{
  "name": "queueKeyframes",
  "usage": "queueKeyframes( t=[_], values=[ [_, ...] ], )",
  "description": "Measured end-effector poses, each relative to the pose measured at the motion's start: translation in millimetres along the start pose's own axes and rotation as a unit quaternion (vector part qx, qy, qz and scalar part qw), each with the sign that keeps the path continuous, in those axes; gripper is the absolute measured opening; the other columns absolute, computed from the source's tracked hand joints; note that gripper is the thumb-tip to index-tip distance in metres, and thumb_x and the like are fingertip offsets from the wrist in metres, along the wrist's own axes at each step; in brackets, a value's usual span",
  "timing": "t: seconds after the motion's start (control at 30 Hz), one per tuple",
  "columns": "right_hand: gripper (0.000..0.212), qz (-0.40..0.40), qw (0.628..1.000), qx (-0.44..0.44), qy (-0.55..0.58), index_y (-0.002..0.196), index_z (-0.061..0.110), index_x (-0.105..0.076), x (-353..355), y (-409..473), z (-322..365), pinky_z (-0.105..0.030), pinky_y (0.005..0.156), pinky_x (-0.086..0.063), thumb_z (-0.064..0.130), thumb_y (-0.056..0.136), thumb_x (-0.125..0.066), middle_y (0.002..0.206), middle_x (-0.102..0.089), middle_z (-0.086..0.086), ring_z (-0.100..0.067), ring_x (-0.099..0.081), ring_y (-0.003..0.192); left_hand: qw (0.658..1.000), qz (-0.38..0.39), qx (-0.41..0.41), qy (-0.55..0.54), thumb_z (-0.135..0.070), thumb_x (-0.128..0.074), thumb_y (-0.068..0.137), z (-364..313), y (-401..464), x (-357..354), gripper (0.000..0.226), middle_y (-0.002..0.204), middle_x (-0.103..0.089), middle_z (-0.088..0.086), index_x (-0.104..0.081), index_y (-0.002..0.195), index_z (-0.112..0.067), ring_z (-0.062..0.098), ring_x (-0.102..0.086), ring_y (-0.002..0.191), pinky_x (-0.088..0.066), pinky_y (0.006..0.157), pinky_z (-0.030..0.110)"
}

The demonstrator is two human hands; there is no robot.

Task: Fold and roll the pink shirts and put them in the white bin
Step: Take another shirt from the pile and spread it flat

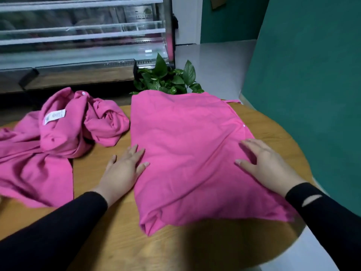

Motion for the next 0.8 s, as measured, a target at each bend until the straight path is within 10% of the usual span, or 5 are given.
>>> queueKeyframes(
  t=[0.17, 0.33, 0.43, 0.6, 0.8],
  values=[
    [0.076, 0.001, 1.0, 0.03, -0.005, 0.15, 0.027, -0.045, 8, -57, 8, -0.032, 0.12, -0.025, 0.069, 0.086, -0.053, 0.156, -0.039, 0.008, -0.011, -0.035, 0.143, 0.959, -0.133, -0.009, -0.249, -0.061, -0.056, 0.09, -24, -91, 37, 0.047, 0.12, -0.07, -0.009, -0.065, 0.122, -0.027, 0.011, -0.064, 0.113, -0.047, 0.096, 0.031],
    [0.084, 0.128, 0.978, 0.136, -0.095, 0.147, 0.058, -0.022, -14, -108, 31, -0.029, 0.12, 0.002, 0.093, 0.073, -0.042, 0.15, -0.008, 0.042, 0.014, -0.003, 0.14, 0.98, -0.073, -0.133, -0.127, -0.077, -0.057, 0.079, -47, -160, 7, 0.075, 0.135, -0.053, -0.014, -0.054, 0.137, -0.029, 0.005, -0.048, 0.127, -0.038, 0.102, 0.033],
    [0.061, 0.064, 0.983, 0.144, -0.094, 0.144, 0.046, -0.044, -20, -114, 26, -0.03, 0.118, -0.013, 0.061, 0.088, -0.063, 0.152, -0.036, 0.028, -0.001, -0.032, 0.143, 0.978, -0.107, -0.057, -0.171, -0.051, -0.057, 0.086, -37, -156, 6, 0.058, 0.119, -0.061, -0.009, -0.056, 0.138, -0.024, 0.011, -0.057, 0.115, -0.045, 0.096, 0.036],
    [0.011, -0.064, 0.99, 0.11, -0.056, 0.101, 0.024, -0.07, 7, -104, 10, -0.047, 0.086, -0.051, 0.022, 0.093, -0.064, 0.1, -0.068, 0.009, -0.022, -0.065, 0.097, 0.971, -0.185, 0.01, -0.148, -0.006, -0.062, 0.09, -38, -156, 37, 0.03, 0.093, -0.059, -0.003, -0.071, 0.118, -0.014, 0.025, -0.061, 0.094, -0.042, 0.085, 0.031],
    [0.009, -0.114, 0.984, 0.111, -0.075, 0.1, 0.021, -0.065, 35, -114, 23, -0.045, 0.077, -0.049, 0.023, 0.096, -0.057, 0.091, -0.063, 0.009, -0.019, -0.06, 0.086, 0.99, -0.129, 0.056, -0.008, -0.026, -0.061, 0.091, -31, -166, 62, 0.043, 0.112, -0.072, 0.013, -0.062, 0.133, -0.032, 0.037, -0.067, 0.101, -0.054, 0.08, 0.041]
  ],
)
Point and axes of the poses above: each hand's wrist, its own y-axis towards the middle knuckle, its own x-axis out of the back of the hand, z = x × y, the point moved 8 cm from there along y, towards the middle knuckle
